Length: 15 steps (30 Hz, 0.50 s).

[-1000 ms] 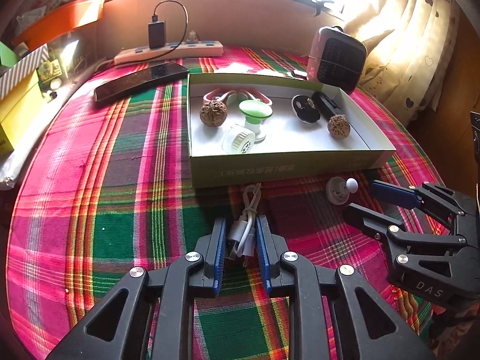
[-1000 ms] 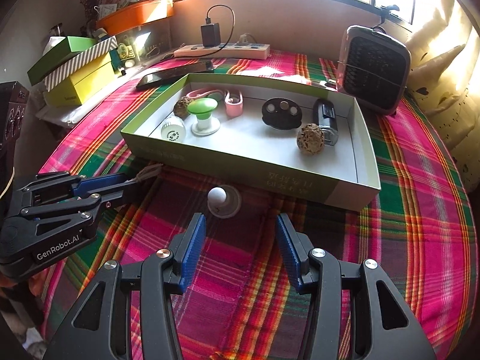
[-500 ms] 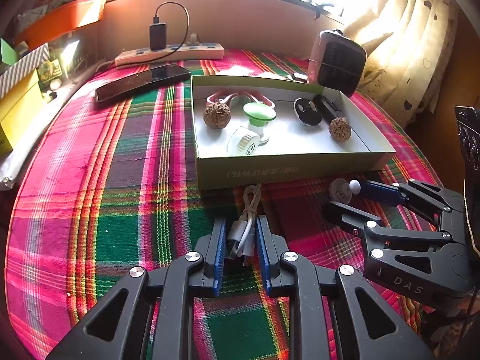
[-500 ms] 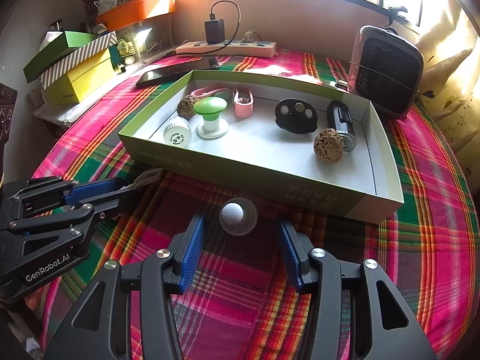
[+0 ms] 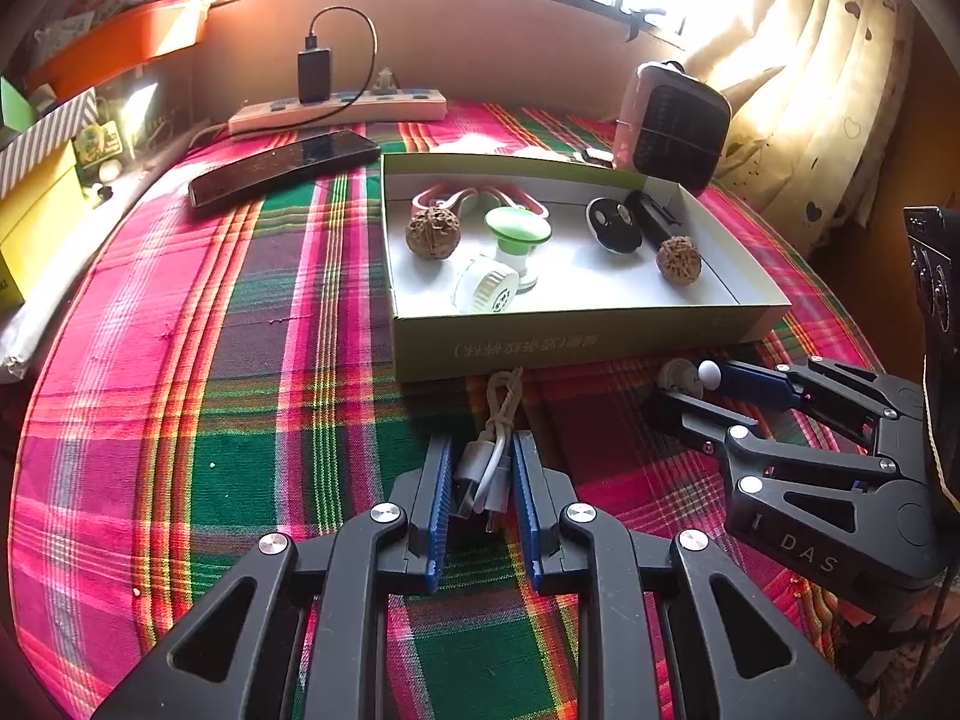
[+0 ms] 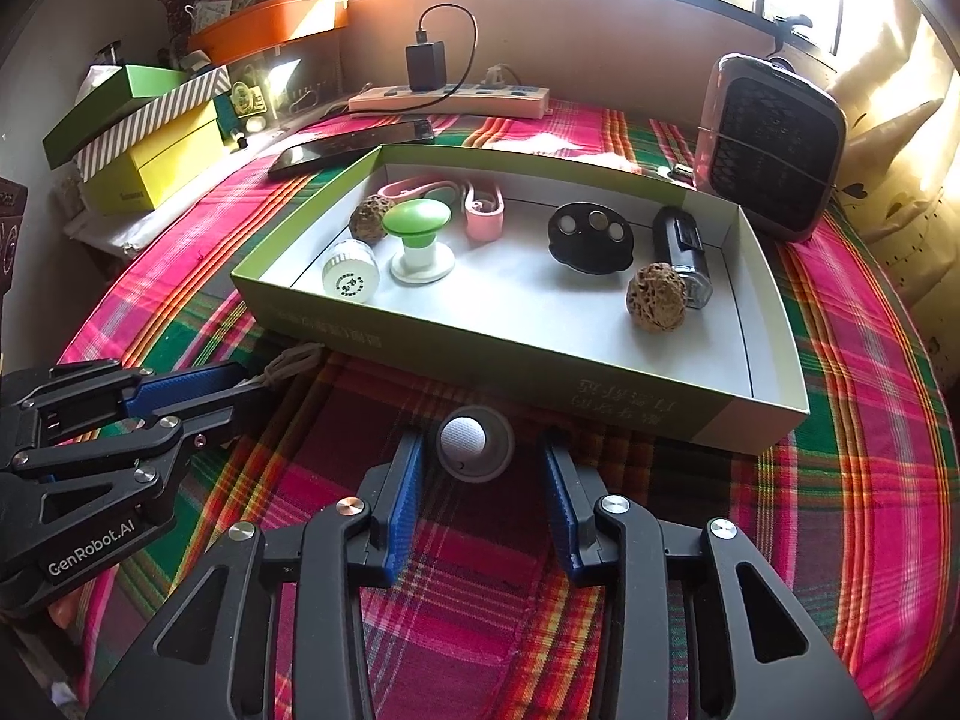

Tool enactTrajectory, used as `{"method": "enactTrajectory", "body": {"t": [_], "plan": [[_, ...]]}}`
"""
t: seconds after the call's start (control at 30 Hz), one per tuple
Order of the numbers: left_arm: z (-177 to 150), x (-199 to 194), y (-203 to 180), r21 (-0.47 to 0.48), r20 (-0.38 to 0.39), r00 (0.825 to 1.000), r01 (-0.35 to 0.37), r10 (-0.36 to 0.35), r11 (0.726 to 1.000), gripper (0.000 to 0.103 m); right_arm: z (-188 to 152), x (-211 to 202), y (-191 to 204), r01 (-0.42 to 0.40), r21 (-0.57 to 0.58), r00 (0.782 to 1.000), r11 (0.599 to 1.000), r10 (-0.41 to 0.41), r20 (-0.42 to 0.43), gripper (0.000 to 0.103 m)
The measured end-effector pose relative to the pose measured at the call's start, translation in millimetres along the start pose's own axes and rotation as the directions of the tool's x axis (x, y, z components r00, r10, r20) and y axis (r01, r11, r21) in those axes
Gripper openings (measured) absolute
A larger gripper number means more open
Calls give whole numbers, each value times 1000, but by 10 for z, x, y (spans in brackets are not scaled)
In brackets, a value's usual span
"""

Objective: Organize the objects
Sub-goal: 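Close right gripper around the white ball-topped knob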

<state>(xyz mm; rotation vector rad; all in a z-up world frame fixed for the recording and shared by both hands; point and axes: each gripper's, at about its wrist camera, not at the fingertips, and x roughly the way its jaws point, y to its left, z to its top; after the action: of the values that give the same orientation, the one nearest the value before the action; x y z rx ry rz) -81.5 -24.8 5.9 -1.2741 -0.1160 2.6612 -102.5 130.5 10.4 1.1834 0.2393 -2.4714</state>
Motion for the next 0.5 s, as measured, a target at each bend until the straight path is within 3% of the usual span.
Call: {"method": "enactTrajectory", "body": {"t": [0.2, 0.5], "plan": [[-2, 0, -1, 0, 0, 1000, 0, 0, 1000, 18, 1, -4, -19, 6, 6, 1000, 1000, -6, 1, 27], [-3, 0, -2, 0, 1, 1000, 0, 0, 1000, 18, 7, -4, -23, 5, 7, 1000, 1000, -5, 1, 27]]}}
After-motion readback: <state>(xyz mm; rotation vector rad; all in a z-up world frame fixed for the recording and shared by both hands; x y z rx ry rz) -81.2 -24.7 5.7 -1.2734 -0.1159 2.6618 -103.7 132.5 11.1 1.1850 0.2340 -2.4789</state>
